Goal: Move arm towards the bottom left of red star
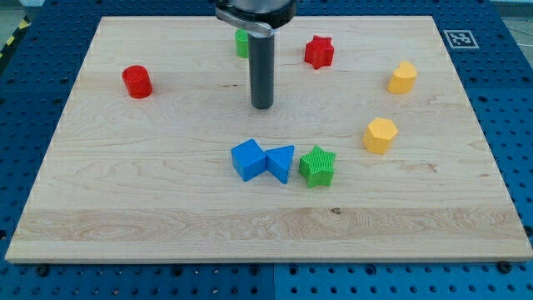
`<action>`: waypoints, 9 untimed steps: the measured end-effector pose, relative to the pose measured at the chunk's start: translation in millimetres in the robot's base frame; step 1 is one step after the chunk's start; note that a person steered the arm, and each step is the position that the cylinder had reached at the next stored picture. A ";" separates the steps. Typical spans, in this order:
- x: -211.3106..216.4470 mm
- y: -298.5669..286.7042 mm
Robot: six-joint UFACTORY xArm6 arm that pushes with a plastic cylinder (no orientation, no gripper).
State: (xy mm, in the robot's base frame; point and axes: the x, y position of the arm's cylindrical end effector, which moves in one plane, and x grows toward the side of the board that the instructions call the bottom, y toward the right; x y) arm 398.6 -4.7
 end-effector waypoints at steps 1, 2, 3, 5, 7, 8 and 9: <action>0.0 14.8; 0.0 21.5; 0.0 20.5; -2.1 19.2; -8.3 19.2; -8.4 19.2; -8.8 23.7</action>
State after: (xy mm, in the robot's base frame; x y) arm 389.8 19.0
